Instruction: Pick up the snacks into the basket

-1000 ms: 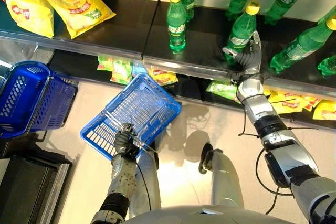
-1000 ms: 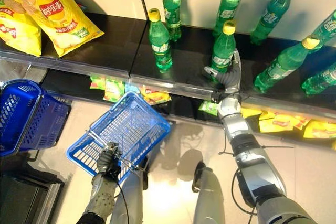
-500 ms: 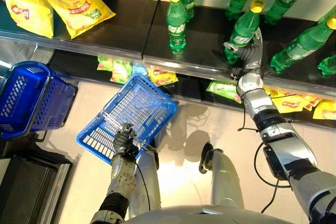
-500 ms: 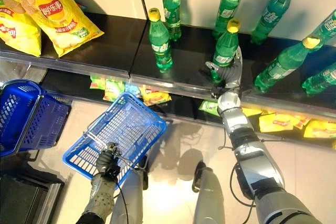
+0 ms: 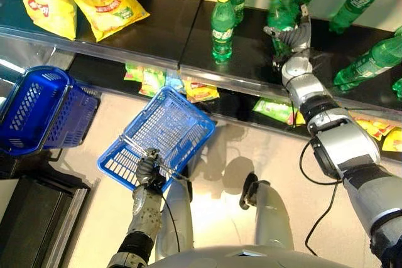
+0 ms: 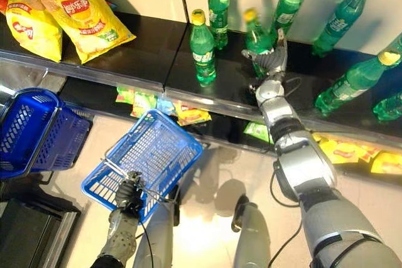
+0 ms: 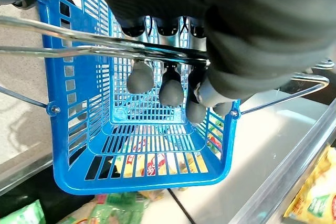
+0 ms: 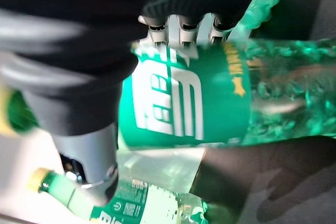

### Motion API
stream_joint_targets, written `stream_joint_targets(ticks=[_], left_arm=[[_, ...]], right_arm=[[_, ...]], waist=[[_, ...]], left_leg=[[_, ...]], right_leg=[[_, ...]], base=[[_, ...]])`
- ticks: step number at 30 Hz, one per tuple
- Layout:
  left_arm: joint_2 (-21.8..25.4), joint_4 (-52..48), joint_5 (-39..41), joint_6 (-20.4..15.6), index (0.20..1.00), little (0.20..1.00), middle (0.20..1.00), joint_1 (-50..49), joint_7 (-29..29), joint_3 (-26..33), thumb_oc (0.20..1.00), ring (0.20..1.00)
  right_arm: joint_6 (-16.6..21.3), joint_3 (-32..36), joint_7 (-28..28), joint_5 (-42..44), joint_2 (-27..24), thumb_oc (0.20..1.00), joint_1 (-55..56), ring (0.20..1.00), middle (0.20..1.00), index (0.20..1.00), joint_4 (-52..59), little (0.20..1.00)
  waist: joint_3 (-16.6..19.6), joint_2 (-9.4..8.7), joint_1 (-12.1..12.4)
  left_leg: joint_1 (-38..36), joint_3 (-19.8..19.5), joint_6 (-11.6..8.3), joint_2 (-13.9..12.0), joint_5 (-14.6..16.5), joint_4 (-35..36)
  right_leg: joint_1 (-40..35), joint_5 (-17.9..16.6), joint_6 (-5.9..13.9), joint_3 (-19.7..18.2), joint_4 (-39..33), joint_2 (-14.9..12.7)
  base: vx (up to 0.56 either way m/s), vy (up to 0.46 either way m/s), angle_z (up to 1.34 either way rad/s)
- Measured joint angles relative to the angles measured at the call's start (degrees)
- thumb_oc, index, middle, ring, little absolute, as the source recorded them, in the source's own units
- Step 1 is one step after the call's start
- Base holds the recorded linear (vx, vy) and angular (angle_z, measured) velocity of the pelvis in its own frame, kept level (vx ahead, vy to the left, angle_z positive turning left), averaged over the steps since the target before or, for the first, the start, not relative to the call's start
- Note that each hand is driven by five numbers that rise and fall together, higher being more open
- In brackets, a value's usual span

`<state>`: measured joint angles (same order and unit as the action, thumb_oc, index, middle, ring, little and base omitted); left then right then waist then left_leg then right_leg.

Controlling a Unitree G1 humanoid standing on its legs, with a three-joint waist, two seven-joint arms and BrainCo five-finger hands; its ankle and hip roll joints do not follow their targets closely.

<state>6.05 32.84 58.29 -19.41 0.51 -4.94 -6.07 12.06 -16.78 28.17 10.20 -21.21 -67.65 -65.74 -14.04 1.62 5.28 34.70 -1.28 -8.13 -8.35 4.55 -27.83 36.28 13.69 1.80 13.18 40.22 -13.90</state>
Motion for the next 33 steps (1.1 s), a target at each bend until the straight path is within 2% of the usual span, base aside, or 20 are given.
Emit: stream_joint_targets(ticks=[21, 22, 23, 24, 31, 33], left_arm=[[0.95, -0.08, 1.14, -0.01, 0.2, 0.2, 0.2, 0.34, 0.06, -1.29, 0.2, 0.2], [0.96, -0.08, 1.15, -0.01, 0.2, 0.2, 0.2, 0.36, 0.06, -1.29, 0.2, 0.2], [0.96, -0.08, 1.15, -0.01, 0.2, 0.2, 0.2, 0.38, 0.06, -1.29, 0.2, 0.2], [0.98, -0.08, 1.16, -0.01, 0.2, 0.2, 0.2, 0.41, 0.06, -1.28, 0.2, 0.2], [1.3, -0.07, 1.15, -0.01, 0.2, 0.2, 0.2, 0.45, 0.06, -1.26, 0.2, 0.2], [1.3, -0.07, 1.14, -0.01, 0.2, 0.2, 0.2, 0.54, 0.25, -1.27, 0.2, 0.2]], right_arm=[[-1.19, -1.34, -0.42, 1.76, -0.08, 0.2, -0.31, 0.2, 0.2, 0.2, -4.91, 0.2], [-1.19, -1.48, -0.41, 1.71, -0.08, 0.388, -0.31, 0.388, 0.388, 0.388, -4.9, 0.388], [-1.2, -1.65, -0.41, 1.67, -0.08, 0.52, -0.31, 0.52, 0.52, 0.52, -4.9, 0.52], [-1.21, -2.45, -0.43, 0.88, -0.09, 1.0, -0.31, 1.0, 1.0, 1.0, -4.87, 1.0], [-2.6, -7.23, -0.36, -8.63, -0.68, 1.0, -0.16, 1.0, 1.0, 1.0, -1.66, 1.0], [-2.93, -9.23, -0.4, -12.51, -2.47, 1.0, -0.13, 1.0, 1.0, 1.0, 1.45, 1.0]], waist=[[0.09, -0.07, 0.29], [0.09, -0.07, 0.28], [0.09, -0.07, 0.28], [0.1, -0.08, 0.24], [0.13, -0.14, -0.04], [0.14, -0.16, -0.12]], left_leg=[[0.0, -0.47, 0.06, 0.49, -0.01, -0.33], [0.0, -0.47, 0.06, 0.49, -0.01, -0.33], [0.0, -0.47, 0.06, 0.49, -0.01, -0.32], [0.0, -0.47, 0.06, 0.48, 0.0, -0.33], [0.04, -0.45, 0.07, 0.45, 0.0, -0.47], [0.08, -0.47, 0.07, 0.44, 0.0, -0.59]], right_leg=[[-0.42, 0.05, 0.3, 0.04, 0.13, -0.36], [-0.42, 0.05, 0.31, 0.04, 0.14, -0.35], [-0.42, 0.05, 0.31, 0.04, 0.13, -0.35], [-0.42, 0.05, 0.31, 0.03, 0.13, -0.36], [-0.41, 0.03, 0.34, 0.03, 0.08, -0.31], [-0.41, 0.02, 0.35, 0.03, 0.07, -0.3]], base=[[0.0, -0.001, 0.01], [0.0, 0.0, 0.0], [0.0, 0.0, 0.0], [0.0, 0.0, 0.0], [0.0, 0.0, 0.0], [0.0, 0.0, 0.0]])
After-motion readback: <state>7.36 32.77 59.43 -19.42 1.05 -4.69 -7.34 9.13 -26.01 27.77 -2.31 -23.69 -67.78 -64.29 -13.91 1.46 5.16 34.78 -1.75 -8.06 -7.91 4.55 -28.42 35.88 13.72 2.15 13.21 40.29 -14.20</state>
